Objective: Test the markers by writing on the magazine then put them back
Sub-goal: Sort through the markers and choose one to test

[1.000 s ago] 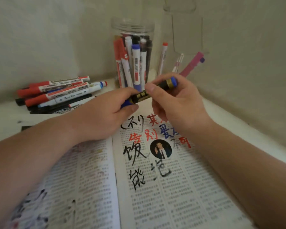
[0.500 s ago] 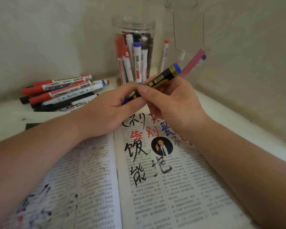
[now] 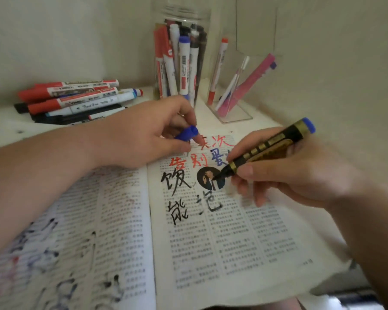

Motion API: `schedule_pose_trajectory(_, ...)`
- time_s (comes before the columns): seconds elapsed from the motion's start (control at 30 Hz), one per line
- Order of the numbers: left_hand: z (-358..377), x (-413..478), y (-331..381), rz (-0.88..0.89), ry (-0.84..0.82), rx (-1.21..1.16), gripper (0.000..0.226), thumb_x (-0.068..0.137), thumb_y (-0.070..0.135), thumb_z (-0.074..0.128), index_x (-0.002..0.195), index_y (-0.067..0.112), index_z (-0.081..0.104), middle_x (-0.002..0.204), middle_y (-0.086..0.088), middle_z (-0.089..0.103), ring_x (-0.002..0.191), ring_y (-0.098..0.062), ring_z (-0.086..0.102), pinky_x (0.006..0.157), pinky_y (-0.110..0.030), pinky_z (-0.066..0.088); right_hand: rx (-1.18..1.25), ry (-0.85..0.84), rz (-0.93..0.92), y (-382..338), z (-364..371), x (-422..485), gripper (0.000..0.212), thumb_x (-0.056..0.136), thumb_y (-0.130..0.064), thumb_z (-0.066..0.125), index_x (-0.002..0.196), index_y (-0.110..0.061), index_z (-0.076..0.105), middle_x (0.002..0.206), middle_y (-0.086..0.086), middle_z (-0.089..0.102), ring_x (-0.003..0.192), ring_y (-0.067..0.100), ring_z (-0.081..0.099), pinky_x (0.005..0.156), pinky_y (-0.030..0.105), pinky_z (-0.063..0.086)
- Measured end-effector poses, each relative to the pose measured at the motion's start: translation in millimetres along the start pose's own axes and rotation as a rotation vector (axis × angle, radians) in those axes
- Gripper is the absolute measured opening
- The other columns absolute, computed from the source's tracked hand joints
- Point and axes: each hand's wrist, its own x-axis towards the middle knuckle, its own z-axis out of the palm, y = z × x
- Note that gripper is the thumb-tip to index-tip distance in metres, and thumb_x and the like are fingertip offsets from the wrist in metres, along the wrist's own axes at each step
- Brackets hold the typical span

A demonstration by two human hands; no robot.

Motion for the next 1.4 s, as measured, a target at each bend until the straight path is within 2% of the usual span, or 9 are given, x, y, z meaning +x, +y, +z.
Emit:
schedule_pose_trajectory(0.23, 1, 3, -2, 0.174, 0.038, 0.216, 0.026, 0.087, 0.051, 0.072, 0.106, 0.033, 0.072, 0.096, 0.016, 0.063, 0.087, -0.012, 0.062, 0.079, -0.033, 0.051, -0.178, 0.25, -0.132, 25, 13, -5, 0.009, 0.073, -0.013, 0.071, 0.073, -0.005, 0.066, 0.054, -0.001, 0.059, 0.048, 0.005, 0.051, 0.048, 0.016, 0.039)
schedule_pose_trajectory(0.4, 5, 3, -3, 0.156, -0.027, 0.218, 0.017, 0.087, 0.045, 0.074, 0.103, 0.045, 0.067, 0.087, 0.016, 0.063, 0.078, -0.013, 0.06, 0.074, -0.04, 0.051, -0.258, 0.251, -0.094, 25, 14, -4, 0.026, 0.072, -0.034, 0.076, 0.083, -0.012, 0.07, 0.065, 0.01, 0.064, 0.058, 0.013, 0.055, 0.058, 0.029, 0.041)
schedule_pose_trajectory(0.57, 5, 1, -5, 0.122, -0.022, 0.165, 0.026, 0.082, 0.04, 0.079, 0.103, 0.043, 0.065, 0.076, 0.012, 0.063, 0.069, -0.014, 0.058, 0.069, -0.041, 0.051, -0.3, 0.322, -0.116, 26, 14, -3, 0.014, 0.074, -0.023, 0.071, 0.078, -0.01, 0.068, 0.059, -0.001, 0.062, 0.054, 0.008, 0.054, 0.056, 0.024, 0.041)
schedule_pose_trajectory(0.7, 6, 1, -2, 0.121, -0.038, 0.153, 0.02, 0.083, 0.044, 0.076, 0.099, 0.039, 0.065, 0.08, 0.016, 0.064, 0.07, -0.017, 0.059, 0.068, -0.037, 0.048, -0.282, 0.184, -0.112, 23, 15, -7, 0.018, 0.073, -0.022, 0.075, 0.079, -0.007, 0.069, 0.068, 0.022, 0.063, 0.06, 0.019, 0.056, 0.058, 0.034, 0.042)
schedule_pose_trajectory(0.83, 7, 1, -2, 0.129, -0.04, 0.099, 0.034, 0.085, 0.022, 0.079, 0.112, 0.036, 0.064, 0.094, 0.022, 0.065, 0.07, -0.013, 0.056, 0.066, -0.028, 0.05, -0.211, 0.221, -0.122, 25, 13, -7, 0.011, 0.075, -0.018, 0.073, 0.08, -0.009, 0.069, 0.061, 0.008, 0.062, 0.057, 0.012, 0.055, 0.056, 0.026, 0.041)
schedule_pose_trajectory(0.93, 6, 1, -1, 0.132, -0.062, 0.124, 0.034, 0.087, 0.026, 0.076, 0.116, 0.041, 0.065, 0.101, 0.019, 0.068, 0.073, -0.012, 0.057, 0.067, -0.02, 0.048, -0.252, 0.236, -0.135, 25, 14, -6, 0.009, 0.071, -0.013, 0.071, 0.074, -0.005, 0.067, 0.065, 0.018, 0.064, 0.06, 0.019, 0.058, 0.058, 0.036, 0.044)
schedule_pose_trajectory(1.1, 6, 2, 0, 0.136, -0.034, 0.143, 0.026, 0.084, 0.037, 0.075, 0.108, 0.041, 0.066, 0.088, 0.032, 0.064, 0.07, -0.007, 0.057, 0.065, -0.012, 0.043, -0.194, 0.315, -0.189, 26, 11, -10, 0.007, 0.073, -0.011, 0.071, 0.076, -0.005, 0.068, 0.061, 0.003, 0.069, 0.055, 0.007, 0.061, 0.055, 0.016, 0.045)
schedule_pose_trajectory(1.27, 6, 2, 1, 0.148, 0.003, 0.096, 0.024, 0.08, 0.055, 0.074, 0.098, 0.04, 0.068, 0.077, 0.028, 0.063, 0.066, -0.006, 0.056, 0.062, -0.019, 0.045, -0.318, 0.356, -0.168, 29, 9, -5, 0.014, 0.074, -0.019, 0.071, 0.077, -0.007, 0.065, 0.07, 0.022, 0.066, 0.061, 0.032, 0.058, 0.06, 0.042, 0.046)
schedule_pose_trajectory(1.4, 5, 3, -1, 0.137, 0.023, 0.111, 0.023, 0.078, 0.052, 0.074, 0.096, 0.038, 0.071, 0.073, 0.021, 0.063, 0.064, -0.007, 0.056, 0.063, -0.029, 0.048, -0.257, 0.368, -0.183, 29, 8, -4, 0.014, 0.075, -0.016, 0.071, 0.072, -0.005, 0.064, 0.057, 0.002, 0.061, 0.055, 0.008, 0.054, 0.056, 0.023, 0.041)
